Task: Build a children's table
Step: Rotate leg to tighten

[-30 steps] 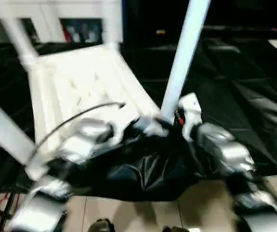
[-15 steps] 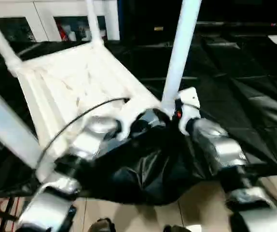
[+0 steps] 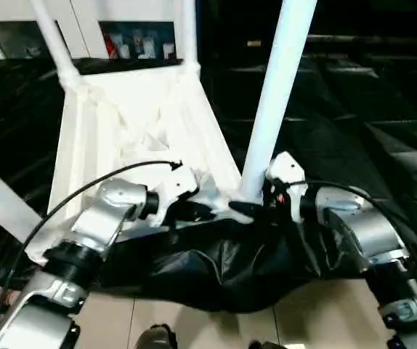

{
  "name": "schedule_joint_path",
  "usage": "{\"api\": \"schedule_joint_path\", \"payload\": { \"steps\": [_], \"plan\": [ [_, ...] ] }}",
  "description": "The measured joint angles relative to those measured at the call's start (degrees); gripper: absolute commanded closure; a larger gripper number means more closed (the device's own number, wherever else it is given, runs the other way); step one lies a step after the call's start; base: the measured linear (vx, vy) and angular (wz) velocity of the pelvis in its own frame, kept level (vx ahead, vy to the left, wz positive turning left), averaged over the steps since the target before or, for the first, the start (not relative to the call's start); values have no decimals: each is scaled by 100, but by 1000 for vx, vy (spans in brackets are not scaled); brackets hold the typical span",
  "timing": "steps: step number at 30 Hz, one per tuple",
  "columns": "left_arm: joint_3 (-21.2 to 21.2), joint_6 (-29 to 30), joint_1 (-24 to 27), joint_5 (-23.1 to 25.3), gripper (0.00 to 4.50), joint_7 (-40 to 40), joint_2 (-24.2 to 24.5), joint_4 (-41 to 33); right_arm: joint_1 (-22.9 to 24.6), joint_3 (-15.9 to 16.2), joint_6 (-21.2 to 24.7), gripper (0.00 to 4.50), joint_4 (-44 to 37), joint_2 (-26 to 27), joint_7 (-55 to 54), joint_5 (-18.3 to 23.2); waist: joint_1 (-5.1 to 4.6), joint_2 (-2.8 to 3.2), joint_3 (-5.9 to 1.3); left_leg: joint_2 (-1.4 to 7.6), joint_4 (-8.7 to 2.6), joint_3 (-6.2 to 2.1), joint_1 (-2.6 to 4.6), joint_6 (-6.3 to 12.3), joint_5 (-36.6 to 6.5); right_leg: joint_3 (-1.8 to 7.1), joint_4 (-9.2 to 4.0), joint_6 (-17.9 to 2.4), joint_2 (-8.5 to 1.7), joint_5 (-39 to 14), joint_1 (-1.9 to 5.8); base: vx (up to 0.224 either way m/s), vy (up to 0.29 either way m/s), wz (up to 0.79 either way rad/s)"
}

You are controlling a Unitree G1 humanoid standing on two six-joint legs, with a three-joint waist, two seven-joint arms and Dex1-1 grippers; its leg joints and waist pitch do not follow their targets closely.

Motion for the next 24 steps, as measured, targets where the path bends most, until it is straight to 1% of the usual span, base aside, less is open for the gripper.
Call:
{"api": "schedule_joint_path", "payload": {
  "steps": [1, 3, 6, 8, 10, 12, 14, 15, 18, 20, 21, 22, 23, 24],
  "plan": [
    [2, -2, 0, 0, 450, -8, 5, 0, 0, -2, 1, 155, 0, 6, 4, 0, 0, 0, 0, 0, 0, 0, 0, 0, 0, 0, 1, 0, 0, 0, 0, 0, 0, 0],
    [1, -9, 0, -5, 450, -49, 31, 0, 0, 0, 56, 178, -6, 22, 32, 27, -1, 0, 0, 1, 0, 0, 0, 0, 0, 0, 1, 0, 1, 0, -1, 0, 0, 0],
    [5, -10, 1, -6, 450, -20, 13, 9, 21, -9, 76, 180, -18, 76, 13, 37, 7, 0, 0, 0, 0, 0, 0, 0, 0, 0, 1, 0, 1, 0, 0, 0, 0, 0],
    [51, -4, 0, 2, 450, 133, -56, 57, 52, -97, 76, 183, 3, 184, -192, 4, 2, -1, 0, 1, 3, 0, 2, 0, 0, 1, 6, 0, 0, 0, 0, 0, 0, 0],
    [150, 136, -76, 43, 450, 486, -221, 206, 7, -250, 51, 183, 231, 472, -760, -106, -36, -7, -3, 0, 5, 0, 16, -1, 0, 4, 17, -3, 1, 2, 6, 0, 0, 0],
    [310, 440, -313, 146, 450, 1137, -583, 503, -245, -574, 139, 183, 696, 997, -1776, -189, -109, -7, -1, -1, 10, -1, 16, -1, 1, 5, 25, -17, 0, 13, 0, 0, 0, 0],
    [376, 644, -451, 160, 450, 1569, -889, 680, -359, -800, 207, 184, 908, 1209, -2376, -174, -136, -11, 1, -1, 9, -3, 20, -2, 1, 6, 18, -17, -1, 15, 1, 0, 0, 0],
    [408, 775, -568, 163, 450, 1859, -1085, 802, -437, -981, 212, 184, 1047, 1396, -2809, -173, -149, -11, 1, -1, 11, -3, 19, -2, 1, 8, 18, -16, -1, 22, 0, 0, 0, 0],
    [477, 879, -744, 178, 450, 2362, -1377, 1029, -641, -1174, 192, 184, 1324, 1686, -3616, -185, -166, -8, -1, -1, 4, -4, 18, -3, 1, 3, 11, -13, 0, 39, -3, 0, 0, 0],
    [502, 867, -817, 207, 450, 2532, -1467, 1123, -741, -1222, 123, 184, 1457, 1798, -3918, -225, -166, -6, -1, -2, -6, -4, 17, -3, 1, 2, 2, -12, 2, 39, -5, 0, 0, 0],
    [493, 835, -828, 232, 450, 2580, -1486, 1136, -747, -1242, 31, 128, 1502, 1842, -3990, -268, -162, -5, -1, -1, -8, -4, 16, -3, 1, 2, -5, -11, 3, 38, -4, 0, 0, 0],
    [485, 794, -828, 279, 450, 2583, -1491, 1136, -746, -1260, -30, 114, 1527, 1869, -4005, -311, -163, -4, -2, -2, -7, -4, 15, -3, 2, 3, -8, -9, 3, 37, -4, 0, 0, 0],
    [482, 761, -828, 325, 450, 2581, -1498, 1136, -746, -1274, -53, 114, 1528, 1887, -3982, -314, -161, -3, -2, -2, -6, -4, 13, -2, 2, 3, -9, -9, 3, 36, -4, 0, 0, 0],
    [474, 734, -827, 357, 450, 2573, -1500, 1136, -745, -1291, -76, 97, 1521, 1923, -3960, -314, -162, -3, -2, -2, -3, -4, 12, -2, 2, 4, -10, -9, 3, 36, -4, 0, 0, 0]
  ]
}}
